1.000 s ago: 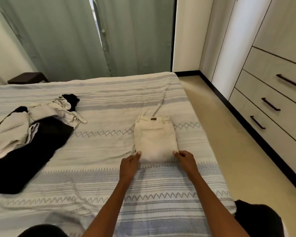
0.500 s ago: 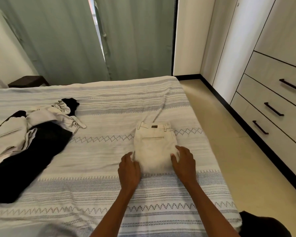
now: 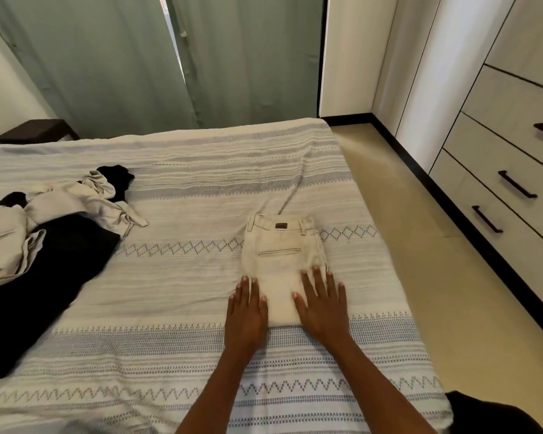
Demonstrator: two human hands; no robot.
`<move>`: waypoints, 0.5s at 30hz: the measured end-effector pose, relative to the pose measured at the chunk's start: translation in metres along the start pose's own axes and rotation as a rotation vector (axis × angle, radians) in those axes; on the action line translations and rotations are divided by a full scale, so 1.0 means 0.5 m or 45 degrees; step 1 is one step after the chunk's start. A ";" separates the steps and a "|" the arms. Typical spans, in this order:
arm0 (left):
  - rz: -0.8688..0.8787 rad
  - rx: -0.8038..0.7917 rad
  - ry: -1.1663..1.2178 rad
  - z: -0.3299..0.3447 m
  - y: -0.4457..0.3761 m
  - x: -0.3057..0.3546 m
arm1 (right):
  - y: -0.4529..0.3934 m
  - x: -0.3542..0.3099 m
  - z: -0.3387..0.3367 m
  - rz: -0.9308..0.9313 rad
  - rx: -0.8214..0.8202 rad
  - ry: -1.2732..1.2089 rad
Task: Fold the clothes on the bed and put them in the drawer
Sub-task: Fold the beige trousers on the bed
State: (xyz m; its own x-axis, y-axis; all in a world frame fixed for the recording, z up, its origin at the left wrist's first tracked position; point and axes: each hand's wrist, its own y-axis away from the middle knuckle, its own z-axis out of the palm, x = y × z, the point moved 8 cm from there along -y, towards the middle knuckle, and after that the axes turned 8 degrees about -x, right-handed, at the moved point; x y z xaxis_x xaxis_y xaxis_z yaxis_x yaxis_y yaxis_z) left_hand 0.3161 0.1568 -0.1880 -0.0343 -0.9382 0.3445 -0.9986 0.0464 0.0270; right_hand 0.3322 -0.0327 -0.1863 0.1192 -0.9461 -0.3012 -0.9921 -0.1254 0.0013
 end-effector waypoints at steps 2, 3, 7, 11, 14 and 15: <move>0.020 -0.099 0.023 -0.002 -0.003 -0.002 | -0.007 0.013 0.002 -0.004 -0.079 -0.034; 0.033 -0.156 0.048 -0.006 -0.003 -0.004 | -0.011 0.022 0.003 -0.017 -0.139 -0.059; 0.286 -0.277 0.010 -0.034 0.016 -0.010 | 0.037 0.026 -0.027 -0.293 -0.139 -0.102; 0.541 -0.317 -0.064 -0.046 0.059 -0.033 | 0.112 0.041 -0.033 -0.312 -0.009 -0.105; 0.506 -0.288 -0.036 -0.053 0.063 -0.034 | 0.113 0.042 -0.031 -0.202 -0.020 -0.082; 0.475 -0.270 -0.032 -0.054 0.059 -0.030 | 0.107 0.041 -0.028 -0.158 -0.050 -0.072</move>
State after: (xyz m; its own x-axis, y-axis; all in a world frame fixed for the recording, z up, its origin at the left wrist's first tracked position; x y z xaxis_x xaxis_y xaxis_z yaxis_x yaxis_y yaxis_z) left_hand 0.2882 0.1816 -0.1669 -0.3953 -0.8517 0.3441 -0.8869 0.4513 0.0981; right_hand 0.2822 -0.0630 -0.1793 0.2378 -0.9043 -0.3545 -0.9674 -0.2534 -0.0026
